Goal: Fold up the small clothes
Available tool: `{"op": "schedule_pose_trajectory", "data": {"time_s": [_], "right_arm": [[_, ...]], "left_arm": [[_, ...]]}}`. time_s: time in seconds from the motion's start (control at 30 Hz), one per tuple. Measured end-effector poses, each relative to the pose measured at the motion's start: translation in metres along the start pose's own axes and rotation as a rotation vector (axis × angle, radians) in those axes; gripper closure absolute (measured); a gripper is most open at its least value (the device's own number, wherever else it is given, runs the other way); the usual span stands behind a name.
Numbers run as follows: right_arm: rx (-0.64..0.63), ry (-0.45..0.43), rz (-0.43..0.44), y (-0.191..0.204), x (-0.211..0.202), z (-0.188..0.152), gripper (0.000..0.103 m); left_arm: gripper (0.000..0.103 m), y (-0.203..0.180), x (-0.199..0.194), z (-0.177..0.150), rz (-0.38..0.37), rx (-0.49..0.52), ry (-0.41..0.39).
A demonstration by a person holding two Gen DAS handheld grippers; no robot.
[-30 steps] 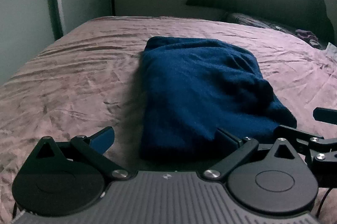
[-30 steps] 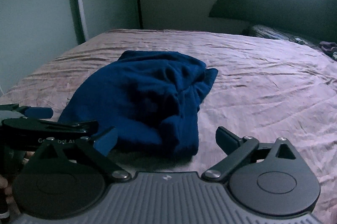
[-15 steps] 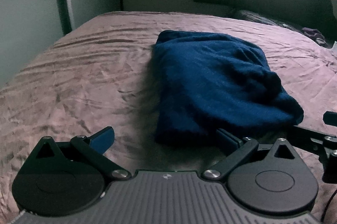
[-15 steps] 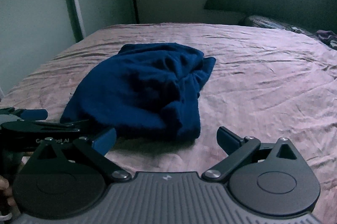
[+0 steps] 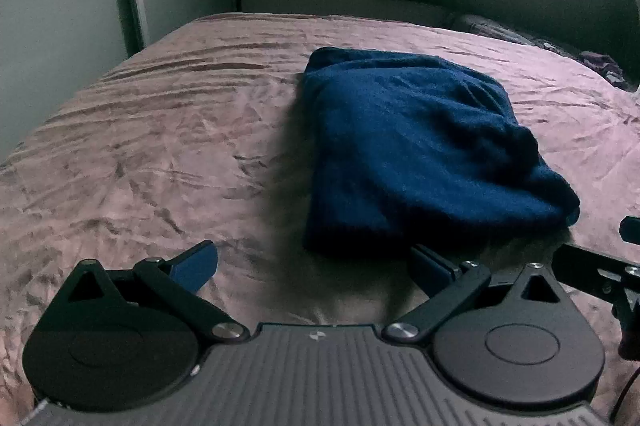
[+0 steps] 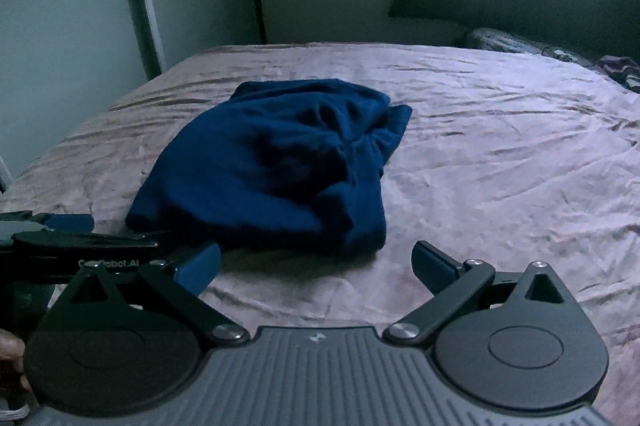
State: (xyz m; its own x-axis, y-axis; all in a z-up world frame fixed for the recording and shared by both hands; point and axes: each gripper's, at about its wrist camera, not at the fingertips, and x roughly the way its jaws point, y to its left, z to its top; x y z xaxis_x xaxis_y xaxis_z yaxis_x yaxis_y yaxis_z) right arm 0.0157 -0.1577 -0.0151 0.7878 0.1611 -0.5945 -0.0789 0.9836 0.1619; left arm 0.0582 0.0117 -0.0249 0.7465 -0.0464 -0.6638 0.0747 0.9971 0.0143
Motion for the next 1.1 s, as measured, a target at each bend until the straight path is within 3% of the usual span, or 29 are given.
{"op": "schedule_pose_trajectory", "data": {"time_s": [1.1], "right_arm": [[-0.029,0.035,0.035,0.0057,0.0034,-0.0088,0.0]], "left_arm": [[0.0,0.007,-0.001,-0.0062,0.021,0.004,0.012]]}}
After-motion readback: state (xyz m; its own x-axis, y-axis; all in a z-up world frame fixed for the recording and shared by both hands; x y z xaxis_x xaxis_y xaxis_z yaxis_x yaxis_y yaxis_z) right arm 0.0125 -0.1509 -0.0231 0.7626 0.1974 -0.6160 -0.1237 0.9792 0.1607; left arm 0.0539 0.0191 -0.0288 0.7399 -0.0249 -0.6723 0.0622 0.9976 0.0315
